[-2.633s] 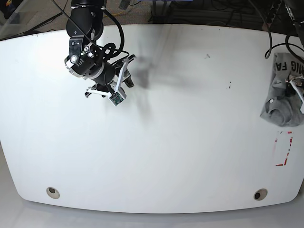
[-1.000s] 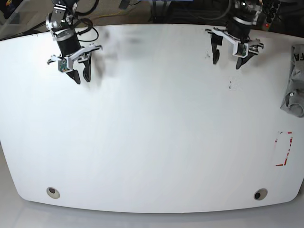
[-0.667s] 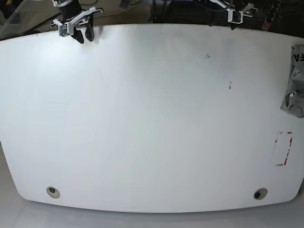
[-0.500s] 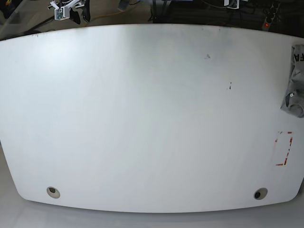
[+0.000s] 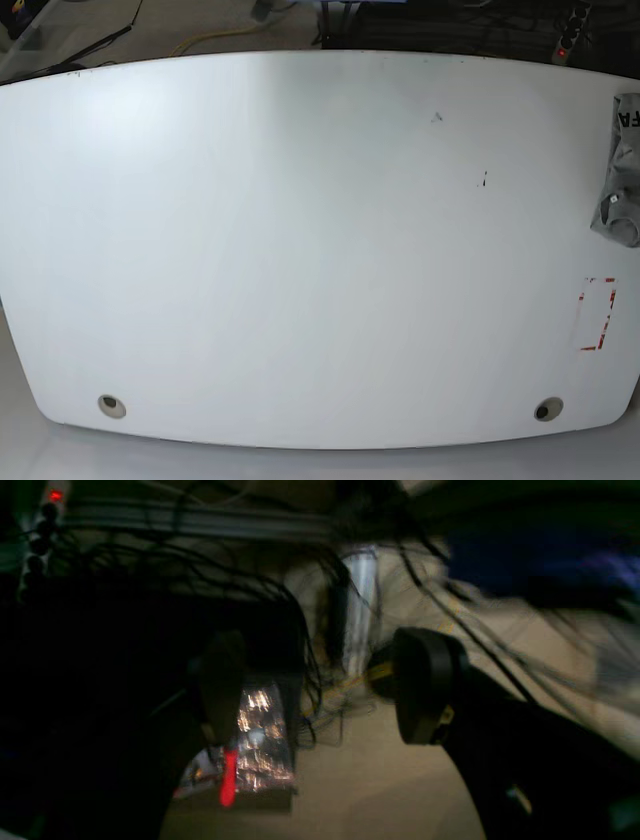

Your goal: Fold the T-shirt properly

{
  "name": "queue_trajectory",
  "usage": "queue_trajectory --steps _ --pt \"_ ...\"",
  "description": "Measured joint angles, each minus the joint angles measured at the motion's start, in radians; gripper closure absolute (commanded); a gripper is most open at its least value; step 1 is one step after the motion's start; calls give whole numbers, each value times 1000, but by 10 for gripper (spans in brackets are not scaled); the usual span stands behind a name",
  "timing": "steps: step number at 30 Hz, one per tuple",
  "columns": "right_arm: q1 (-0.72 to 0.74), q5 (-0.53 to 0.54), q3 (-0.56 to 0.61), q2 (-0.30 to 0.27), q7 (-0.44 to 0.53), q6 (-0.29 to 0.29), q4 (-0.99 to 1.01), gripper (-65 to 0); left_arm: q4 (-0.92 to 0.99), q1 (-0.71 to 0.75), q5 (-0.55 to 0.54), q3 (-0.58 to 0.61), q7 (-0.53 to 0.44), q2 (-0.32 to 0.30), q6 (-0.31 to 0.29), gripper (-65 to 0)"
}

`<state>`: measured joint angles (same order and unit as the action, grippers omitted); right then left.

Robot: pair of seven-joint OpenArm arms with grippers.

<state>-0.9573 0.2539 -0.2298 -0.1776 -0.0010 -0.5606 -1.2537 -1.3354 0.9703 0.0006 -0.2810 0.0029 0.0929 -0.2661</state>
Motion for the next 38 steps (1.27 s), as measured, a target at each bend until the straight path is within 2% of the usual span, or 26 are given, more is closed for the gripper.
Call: queue_trajectory --steps 6,9,11,13,14,15,20,27,38 --pt "204 -2 80 -41 3 6 312 -189 259 -197 9 2 4 -51 8 -419" --pt "311 -2 125 -49 4 3 466 -189 399 -299 10 7 -2 -69 61 -419" --pt "367 0 145 -53 14 16 535 -189 498 -369 56 22 -3 -91 102 -421" --pt "422 -3 171 -55 46 57 607 -189 627 -451 92 36 2 -114 136 -421" --pt "445 7 192 -61 80 68 639 -190 703 -492 97 47 -18 -129 134 -421" --pt "466 8 203 -64 83 84 659 -190 761 -533 105 50 6 -138 131 -421" --pt "543 5 245 -69 97 121 763 -192 1009 -678 108 55 0 -145 130 -421" --pt "638 -1 298 -66 102 166 824 -192 1113 -786 107 54 -3 -156 132 -421" --pt "711 5 348 -60 102 169 904 -192 1160 -827 108 54 1 -152 135 -421"
